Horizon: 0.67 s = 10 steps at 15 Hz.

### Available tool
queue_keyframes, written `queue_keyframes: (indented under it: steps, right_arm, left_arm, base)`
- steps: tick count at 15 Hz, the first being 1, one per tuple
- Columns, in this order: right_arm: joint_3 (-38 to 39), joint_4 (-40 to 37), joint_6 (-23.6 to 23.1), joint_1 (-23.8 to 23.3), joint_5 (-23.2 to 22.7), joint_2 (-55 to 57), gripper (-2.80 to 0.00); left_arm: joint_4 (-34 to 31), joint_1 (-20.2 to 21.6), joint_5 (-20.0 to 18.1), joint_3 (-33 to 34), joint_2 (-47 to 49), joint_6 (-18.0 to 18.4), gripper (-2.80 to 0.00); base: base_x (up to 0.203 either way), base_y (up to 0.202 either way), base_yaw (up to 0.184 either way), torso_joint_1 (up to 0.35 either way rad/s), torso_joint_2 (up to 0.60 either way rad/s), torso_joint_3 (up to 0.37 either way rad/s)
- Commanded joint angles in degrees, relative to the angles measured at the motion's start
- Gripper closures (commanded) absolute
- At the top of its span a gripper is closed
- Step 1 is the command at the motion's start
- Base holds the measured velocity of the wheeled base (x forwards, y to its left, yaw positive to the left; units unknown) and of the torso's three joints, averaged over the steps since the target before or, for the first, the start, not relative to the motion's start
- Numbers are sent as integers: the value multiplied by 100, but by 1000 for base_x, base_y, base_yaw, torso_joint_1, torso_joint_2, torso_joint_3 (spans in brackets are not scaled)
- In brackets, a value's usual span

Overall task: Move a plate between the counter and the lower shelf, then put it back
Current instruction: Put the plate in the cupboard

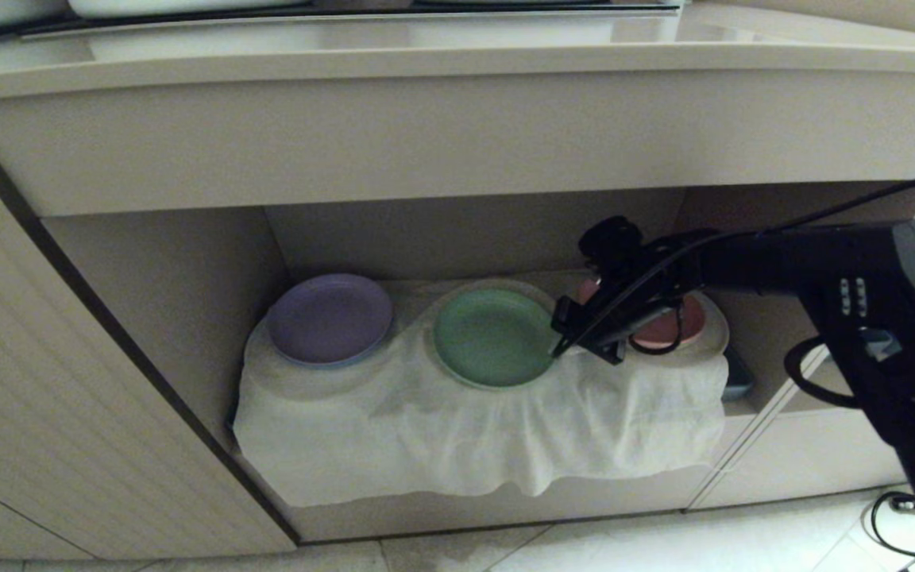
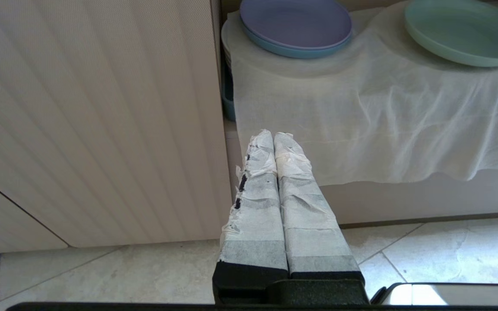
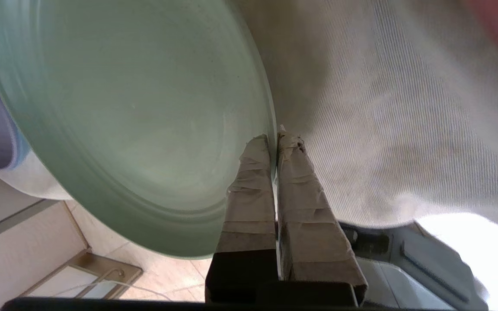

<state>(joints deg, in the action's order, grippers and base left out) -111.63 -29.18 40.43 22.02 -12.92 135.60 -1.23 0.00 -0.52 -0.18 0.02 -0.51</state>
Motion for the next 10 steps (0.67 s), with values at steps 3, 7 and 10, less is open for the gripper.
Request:
queue_keyframes:
  steps: [3, 7, 10]
  right_arm:
    - [0, 35, 19, -13, -9, 10, 0]
    - [1, 18, 18, -22, -9, 1, 0]
    - [1, -17, 18, -22, -9, 1, 0]
  left_arm:
    - [0, 0, 0, 1, -2, -2, 0]
    - [0, 0, 0, 1, -2, -2, 0]
    - [0, 0, 0, 1, -2, -2, 0]
  base:
    - [0, 0, 0, 0, 0, 0]
    - [0, 0, 0, 0, 0, 0]
    - [0, 0, 0, 0, 0, 0]
